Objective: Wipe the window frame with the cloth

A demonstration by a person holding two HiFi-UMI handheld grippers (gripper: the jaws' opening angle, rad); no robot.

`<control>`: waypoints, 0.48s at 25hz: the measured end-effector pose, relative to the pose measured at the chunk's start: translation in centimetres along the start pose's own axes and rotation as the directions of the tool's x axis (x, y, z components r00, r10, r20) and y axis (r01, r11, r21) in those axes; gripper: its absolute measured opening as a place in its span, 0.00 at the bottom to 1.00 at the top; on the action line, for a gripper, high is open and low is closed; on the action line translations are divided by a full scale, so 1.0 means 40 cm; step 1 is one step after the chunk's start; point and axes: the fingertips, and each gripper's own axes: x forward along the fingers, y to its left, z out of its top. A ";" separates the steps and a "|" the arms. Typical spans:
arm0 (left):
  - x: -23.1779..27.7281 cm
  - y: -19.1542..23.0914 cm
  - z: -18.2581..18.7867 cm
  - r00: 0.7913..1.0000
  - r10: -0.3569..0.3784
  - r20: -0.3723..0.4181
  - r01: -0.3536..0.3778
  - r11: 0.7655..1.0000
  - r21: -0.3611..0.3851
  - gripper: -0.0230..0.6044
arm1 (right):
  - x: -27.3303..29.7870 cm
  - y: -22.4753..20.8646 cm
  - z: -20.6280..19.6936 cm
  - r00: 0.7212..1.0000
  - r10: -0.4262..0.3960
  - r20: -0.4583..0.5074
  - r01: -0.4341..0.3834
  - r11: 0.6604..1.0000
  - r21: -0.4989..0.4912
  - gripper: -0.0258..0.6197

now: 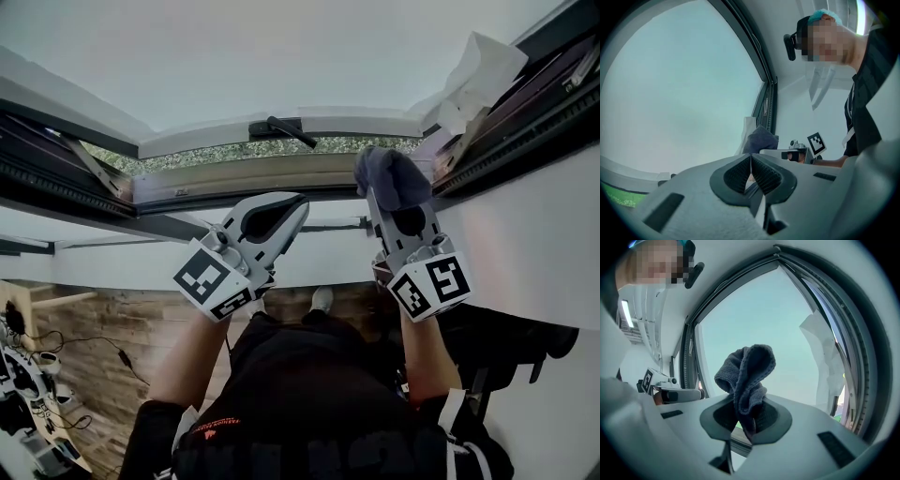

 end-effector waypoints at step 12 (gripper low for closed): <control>0.003 0.026 0.008 1.000 -0.011 -0.001 0.011 1.000 -0.002 0.08 | 0.026 0.013 -0.003 1.000 0.007 -0.016 -0.008 1.000 -0.004 0.11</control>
